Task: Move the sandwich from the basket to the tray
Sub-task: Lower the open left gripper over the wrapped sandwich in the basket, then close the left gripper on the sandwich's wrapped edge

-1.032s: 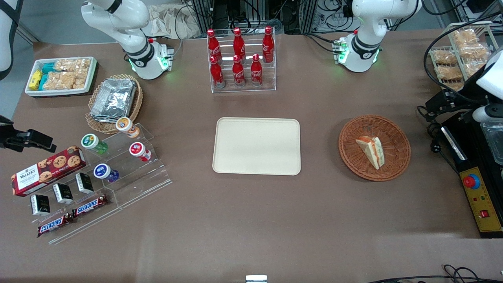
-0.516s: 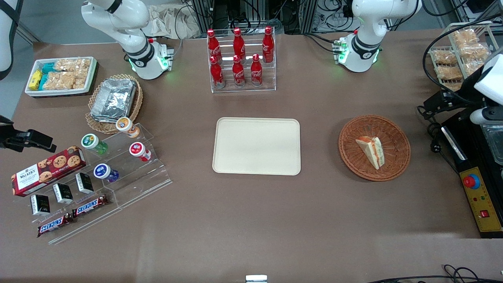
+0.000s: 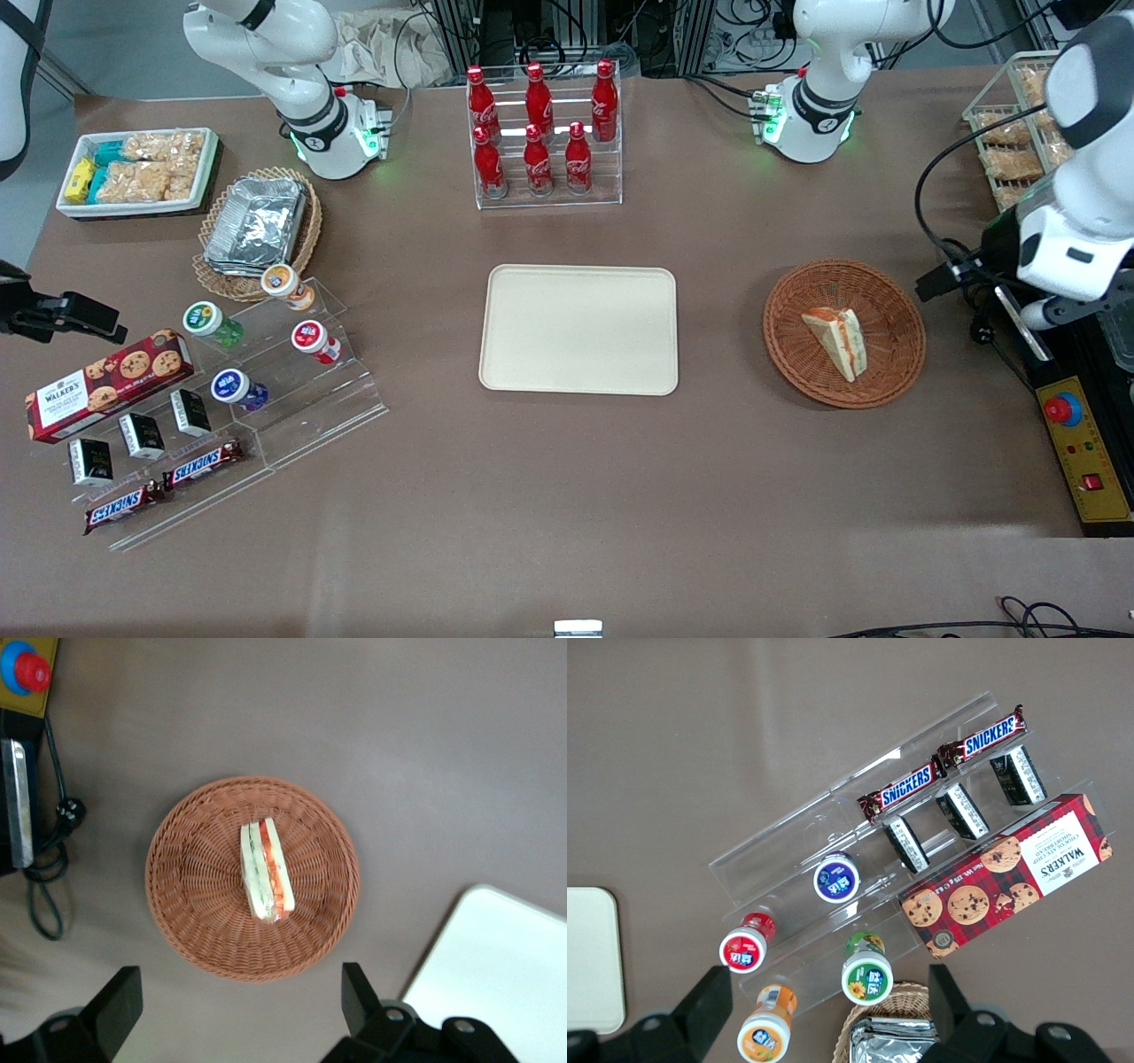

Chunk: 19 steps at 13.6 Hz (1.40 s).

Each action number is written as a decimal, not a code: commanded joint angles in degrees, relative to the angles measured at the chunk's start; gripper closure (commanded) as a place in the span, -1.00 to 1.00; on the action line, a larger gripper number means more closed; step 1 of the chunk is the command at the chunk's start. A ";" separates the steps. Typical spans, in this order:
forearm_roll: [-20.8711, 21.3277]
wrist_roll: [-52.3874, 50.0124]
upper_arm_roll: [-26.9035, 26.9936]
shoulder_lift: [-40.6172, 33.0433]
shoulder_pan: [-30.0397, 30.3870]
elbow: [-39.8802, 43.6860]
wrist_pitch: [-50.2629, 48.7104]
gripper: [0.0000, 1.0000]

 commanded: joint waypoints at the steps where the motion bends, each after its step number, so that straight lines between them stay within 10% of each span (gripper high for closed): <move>1: 2.18 -6.97 -0.21 -6.62 -0.20 -15.95 13.29 -1.00; 19: 2.80 -18.41 -0.73 8.13 -1.43 -36.64 49.19 -1.00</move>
